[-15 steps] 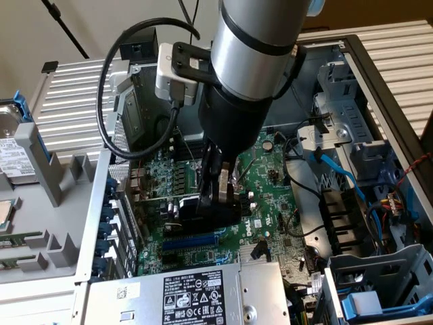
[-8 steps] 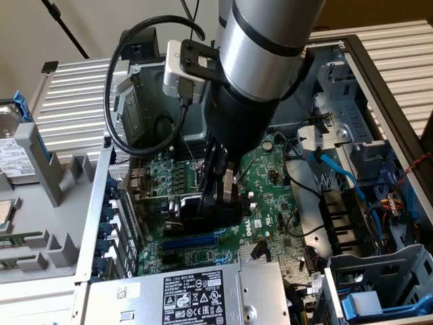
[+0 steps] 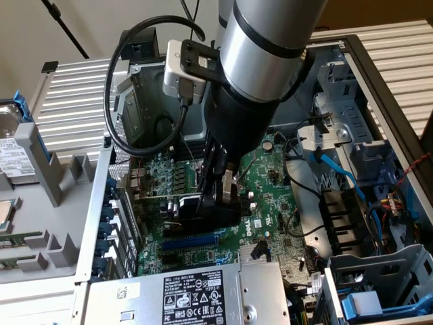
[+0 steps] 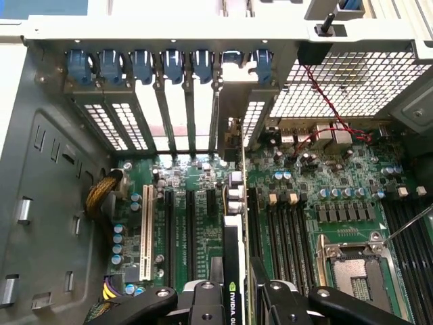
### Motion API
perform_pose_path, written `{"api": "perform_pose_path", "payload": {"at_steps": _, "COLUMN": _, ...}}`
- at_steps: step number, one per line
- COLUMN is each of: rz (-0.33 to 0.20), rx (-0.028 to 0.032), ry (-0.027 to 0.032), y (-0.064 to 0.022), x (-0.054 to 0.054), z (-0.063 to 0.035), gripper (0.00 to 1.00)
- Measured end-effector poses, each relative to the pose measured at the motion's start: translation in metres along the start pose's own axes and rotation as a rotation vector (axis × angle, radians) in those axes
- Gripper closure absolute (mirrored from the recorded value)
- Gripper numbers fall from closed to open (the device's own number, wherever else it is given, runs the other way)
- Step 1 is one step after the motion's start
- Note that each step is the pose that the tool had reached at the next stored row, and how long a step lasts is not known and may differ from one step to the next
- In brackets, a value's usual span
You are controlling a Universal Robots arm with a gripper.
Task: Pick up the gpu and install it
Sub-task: 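Insert the gpu into the slot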
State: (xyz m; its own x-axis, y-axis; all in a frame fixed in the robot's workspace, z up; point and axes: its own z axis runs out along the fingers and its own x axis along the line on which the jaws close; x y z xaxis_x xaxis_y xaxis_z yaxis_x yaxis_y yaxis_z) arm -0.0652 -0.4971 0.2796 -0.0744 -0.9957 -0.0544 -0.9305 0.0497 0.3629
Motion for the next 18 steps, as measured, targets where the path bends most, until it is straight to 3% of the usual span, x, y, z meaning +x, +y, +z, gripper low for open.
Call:
{"api": "perform_pose_path", "payload": {"at_steps": 9, "rz": -0.001, "rx": -0.0017, "ry": 0.0005, "y": -0.0001, "x": 0.0, "z": 0.0002, "gripper": 0.74}}
{"api": "perform_pose_path", "payload": {"at_steps": 14, "rz": -0.032, "rx": -0.0034, "ry": 0.0126, "y": -0.0001, "x": -0.0005, "z": 0.0005, "gripper": 0.74}}
{"api": "perform_pose_path", "payload": {"at_steps": 18, "rz": -0.035, "rx": -0.0036, "ry": 0.0137, "y": -0.0001, "x": -0.0029, "z": 0.001, "gripper": 0.74}}
